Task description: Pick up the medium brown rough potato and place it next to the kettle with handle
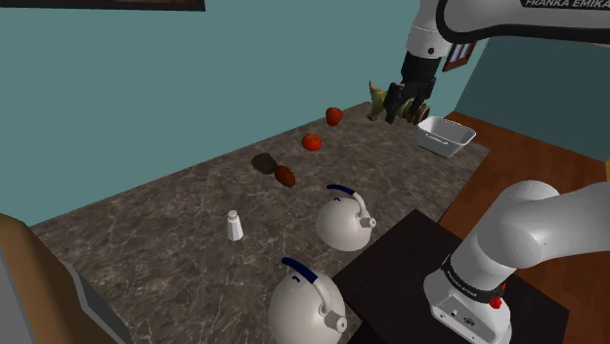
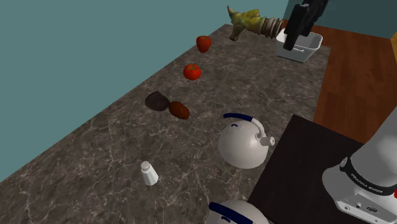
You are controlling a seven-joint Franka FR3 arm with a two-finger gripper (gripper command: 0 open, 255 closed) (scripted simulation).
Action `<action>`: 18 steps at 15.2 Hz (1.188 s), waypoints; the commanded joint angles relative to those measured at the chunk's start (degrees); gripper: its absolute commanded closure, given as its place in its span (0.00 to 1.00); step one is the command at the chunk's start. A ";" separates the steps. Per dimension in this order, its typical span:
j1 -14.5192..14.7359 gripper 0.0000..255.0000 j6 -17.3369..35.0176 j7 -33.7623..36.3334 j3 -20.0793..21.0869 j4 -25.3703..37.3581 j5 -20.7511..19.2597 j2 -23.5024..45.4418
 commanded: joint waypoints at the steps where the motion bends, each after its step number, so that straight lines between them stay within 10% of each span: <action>1: 0.00 0.00 0.00 0.00 0.00 0.00 0.00 0.00; 18: 0.84 0.00 22.78 8.60 7.41 7.84 -6.50 34.62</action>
